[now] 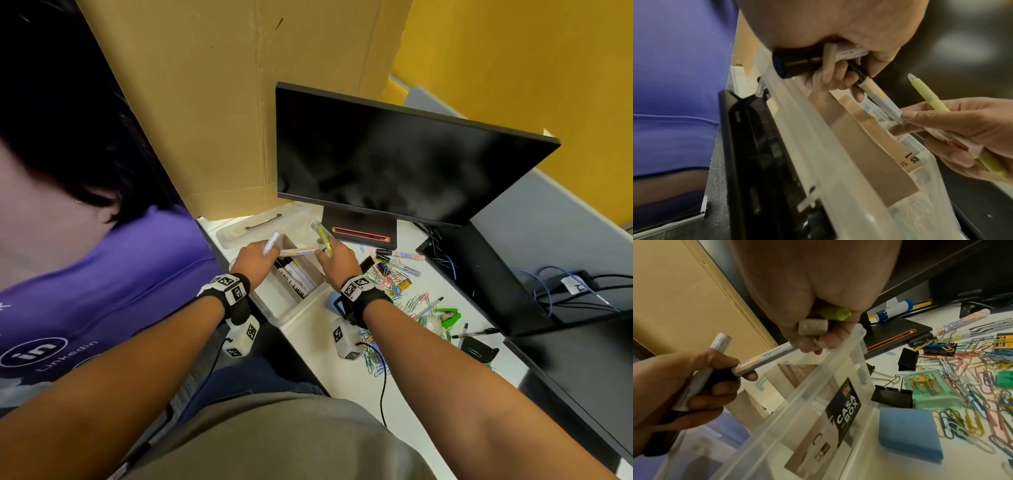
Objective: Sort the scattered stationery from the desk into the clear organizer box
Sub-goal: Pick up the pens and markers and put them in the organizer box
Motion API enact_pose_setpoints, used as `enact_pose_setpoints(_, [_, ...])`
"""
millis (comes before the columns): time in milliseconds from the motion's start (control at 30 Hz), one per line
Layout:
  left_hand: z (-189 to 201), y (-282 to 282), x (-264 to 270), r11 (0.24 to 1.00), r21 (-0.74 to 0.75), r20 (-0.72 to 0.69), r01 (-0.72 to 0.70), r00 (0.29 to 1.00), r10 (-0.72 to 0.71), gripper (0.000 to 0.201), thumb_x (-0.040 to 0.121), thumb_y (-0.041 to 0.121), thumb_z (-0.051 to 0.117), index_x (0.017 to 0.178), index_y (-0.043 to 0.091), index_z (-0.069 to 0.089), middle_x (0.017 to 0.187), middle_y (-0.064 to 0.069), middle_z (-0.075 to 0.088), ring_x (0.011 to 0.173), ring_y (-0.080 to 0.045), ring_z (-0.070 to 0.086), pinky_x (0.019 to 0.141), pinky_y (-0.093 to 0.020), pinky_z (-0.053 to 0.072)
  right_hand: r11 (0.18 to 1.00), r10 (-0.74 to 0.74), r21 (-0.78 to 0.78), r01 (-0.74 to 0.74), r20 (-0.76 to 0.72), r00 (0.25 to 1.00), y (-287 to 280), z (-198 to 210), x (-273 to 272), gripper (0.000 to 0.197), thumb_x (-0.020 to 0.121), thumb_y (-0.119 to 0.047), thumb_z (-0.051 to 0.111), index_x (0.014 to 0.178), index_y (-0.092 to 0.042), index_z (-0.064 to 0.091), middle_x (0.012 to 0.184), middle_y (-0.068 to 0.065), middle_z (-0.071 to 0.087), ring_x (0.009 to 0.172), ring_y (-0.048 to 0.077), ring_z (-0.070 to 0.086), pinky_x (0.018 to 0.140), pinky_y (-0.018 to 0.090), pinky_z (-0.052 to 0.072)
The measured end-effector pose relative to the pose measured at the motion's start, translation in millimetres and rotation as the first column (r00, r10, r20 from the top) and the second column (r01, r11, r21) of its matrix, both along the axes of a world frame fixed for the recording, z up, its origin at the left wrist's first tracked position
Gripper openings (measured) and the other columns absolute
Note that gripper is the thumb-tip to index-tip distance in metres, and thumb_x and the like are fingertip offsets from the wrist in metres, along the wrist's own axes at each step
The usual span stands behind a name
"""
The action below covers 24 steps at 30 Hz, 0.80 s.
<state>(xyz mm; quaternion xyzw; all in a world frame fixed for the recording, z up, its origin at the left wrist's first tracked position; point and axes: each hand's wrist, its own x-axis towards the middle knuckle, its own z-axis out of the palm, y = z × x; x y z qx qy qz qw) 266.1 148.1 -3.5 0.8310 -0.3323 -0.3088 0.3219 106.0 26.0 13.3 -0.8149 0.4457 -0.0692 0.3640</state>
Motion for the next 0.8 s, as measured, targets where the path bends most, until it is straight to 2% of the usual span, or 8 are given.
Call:
enact_pose_setpoints(100, [4, -3, 2, 1.000, 0.003, -0.037, -0.009, 0.999, 0.009, 0.031, 0.095, 0.030, 0.047, 0.066, 0.022, 0.052, 0.079, -0.014, 0.062, 0.074, -0.030, 0.055, 0.066, -0.036, 0.040, 0.999, 0.043, 0.010, -0.043, 0.007, 0.999, -2, 1, -4, 0.015, 0.096, -0.031, 0.058, 0.103, -0.019, 0.065, 0.094, 0.004, 0.067, 0.085, 0.022, 0.062, 0.073, 0.027, 0.043])
enact_pose_setpoints(200, [-1, -5, 9, 1.000, 0.010, -0.024, -0.006, 1.000, 0.006, 0.028, 0.095, 0.031, 0.047, 0.073, 0.015, 0.056, 0.082, -0.013, 0.063, 0.078, -0.032, 0.058, 0.069, -0.038, 0.043, 0.995, 0.095, 0.027, -0.095, 0.029, 0.995, -3, 5, -10, 0.009, 0.095, -0.031, 0.060, 0.093, -0.022, 0.060, 0.080, -0.004, 0.058, 0.068, 0.013, 0.055, 0.061, 0.024, 0.036])
enact_pose_setpoints(267, [-6, -5, 10, 1.000, 0.014, 0.010, 0.016, 1.000, -0.016, 0.024, 0.095, 0.034, 0.047, 0.085, 0.016, 0.058, 0.083, -0.010, 0.065, 0.080, -0.031, 0.061, 0.075, -0.040, 0.048, 0.992, 0.126, 0.007, -0.126, 0.017, 0.992, -5, 7, -15, 0.012, 0.095, -0.033, 0.059, 0.094, -0.021, 0.060, 0.078, -0.004, 0.058, 0.068, 0.014, 0.055, 0.063, 0.025, 0.038])
enact_pose_setpoints(333, [-7, -6, 8, 0.999, 0.031, 0.047, 0.016, 0.999, -0.018, 0.022, 0.096, 0.041, 0.046, 0.095, 0.021, 0.055, 0.084, -0.008, 0.065, 0.079, -0.029, 0.063, 0.076, -0.041, 0.053, 0.989, 0.149, -0.022, -0.149, -0.004, 0.989, -7, 9, -19, 0.014, 0.095, -0.034, 0.058, 0.097, -0.020, 0.061, 0.080, -0.001, 0.060, 0.073, 0.019, 0.058, 0.066, 0.028, 0.042])
enact_pose_setpoints(433, [-5, -9, 3, 0.997, 0.075, 0.138, -0.003, 0.990, -0.007, 0.031, 0.096, 0.051, 0.041, 0.106, 0.023, 0.049, 0.088, -0.010, 0.064, 0.080, -0.031, 0.062, 0.076, -0.043, 0.053, 0.985, 0.165, -0.052, -0.166, -0.031, 0.986, -8, 10, -25, 0.015, 0.096, -0.035, 0.056, 0.098, -0.021, 0.059, 0.082, -0.001, 0.061, 0.074, 0.020, 0.059, 0.068, 0.031, 0.048])
enact_pose_setpoints(533, [-2, -10, 1, 0.995, 0.095, 0.185, -0.017, 0.983, -0.001, 0.043, 0.098, 0.057, 0.034, 0.115, 0.020, 0.047, 0.092, -0.013, 0.061, 0.084, -0.035, 0.060, 0.079, -0.045, 0.053, 0.984, 0.156, -0.076, -0.159, -0.042, 0.987, -8, 11, -29, 0.014, 0.096, -0.035, 0.056, 0.098, -0.022, 0.059, 0.080, -0.002, 0.061, 0.073, 0.020, 0.058, 0.067, 0.029, 0.045])
enact_pose_setpoints(667, [0, -8, 4, 0.996, 0.082, 0.220, -0.020, 0.976, 0.002, 0.047, 0.099, 0.057, 0.030, 0.115, 0.017, 0.050, 0.094, -0.017, 0.063, 0.087, -0.038, 0.061, 0.079, -0.045, 0.053, 0.984, 0.137, -0.104, -0.144, -0.071, 0.988, -10, 14, -38, 0.015, 0.096, -0.034, 0.057, 0.101, -0.020, 0.058, 0.082, -0.001, 0.061, 0.074, 0.021, 0.058, 0.067, 0.029, 0.046])
enact_pose_setpoints(800, [1, -10, 3, 0.997, 0.077, 0.203, -0.025, 0.979, 0.009, 0.047, 0.100, 0.056, 0.028, 0.115, 0.018, 0.050, 0.095, -0.016, 0.063, 0.088, -0.037, 0.061, 0.078, -0.043, 0.052, 0.963, 0.191, -0.158, -0.217, -0.165, 0.968, -5, 14, -36, 0.022, 0.096, -0.038, 0.055, 0.108, -0.019, 0.055, 0.093, 0.004, 0.066, 0.081, 0.024, 0.061, 0.068, 0.032, 0.049])
